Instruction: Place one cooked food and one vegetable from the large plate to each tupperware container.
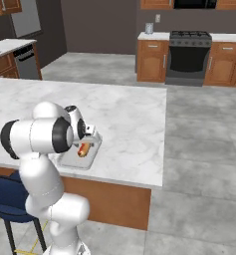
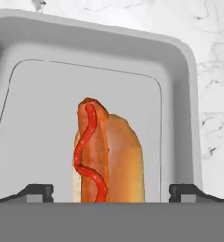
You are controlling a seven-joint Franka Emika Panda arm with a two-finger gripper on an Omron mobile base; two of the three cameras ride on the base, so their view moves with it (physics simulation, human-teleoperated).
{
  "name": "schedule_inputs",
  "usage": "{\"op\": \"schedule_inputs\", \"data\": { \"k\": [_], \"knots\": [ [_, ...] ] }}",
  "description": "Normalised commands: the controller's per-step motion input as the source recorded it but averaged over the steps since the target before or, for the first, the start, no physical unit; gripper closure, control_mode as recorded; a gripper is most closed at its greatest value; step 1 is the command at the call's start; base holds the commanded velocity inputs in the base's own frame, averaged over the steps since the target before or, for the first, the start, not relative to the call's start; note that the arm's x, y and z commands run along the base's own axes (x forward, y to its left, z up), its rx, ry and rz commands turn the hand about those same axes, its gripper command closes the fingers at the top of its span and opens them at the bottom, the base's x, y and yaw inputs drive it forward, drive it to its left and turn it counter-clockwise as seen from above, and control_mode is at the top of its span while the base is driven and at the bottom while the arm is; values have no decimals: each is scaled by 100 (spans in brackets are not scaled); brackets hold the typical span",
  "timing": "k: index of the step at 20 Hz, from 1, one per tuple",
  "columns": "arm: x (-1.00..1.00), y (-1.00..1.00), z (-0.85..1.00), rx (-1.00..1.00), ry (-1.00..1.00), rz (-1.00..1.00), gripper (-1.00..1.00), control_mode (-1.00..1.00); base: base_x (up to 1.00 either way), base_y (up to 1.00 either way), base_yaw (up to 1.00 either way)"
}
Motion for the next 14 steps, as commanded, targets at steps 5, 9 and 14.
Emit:
{"op": "schedule_inputs", "data": {
  "k": [5, 9, 14],
  "knots": [
    [-52, 0, 95, 2, 0, 0, -100, -100, 0, 0, 0],
    [-80, -4, 100, 11, 0, -1, -100, -100, 0, 0, 0],
    [-97, -17, 97, 17, 0, -1, -100, -100, 0, 0, 0]
  ]
}}
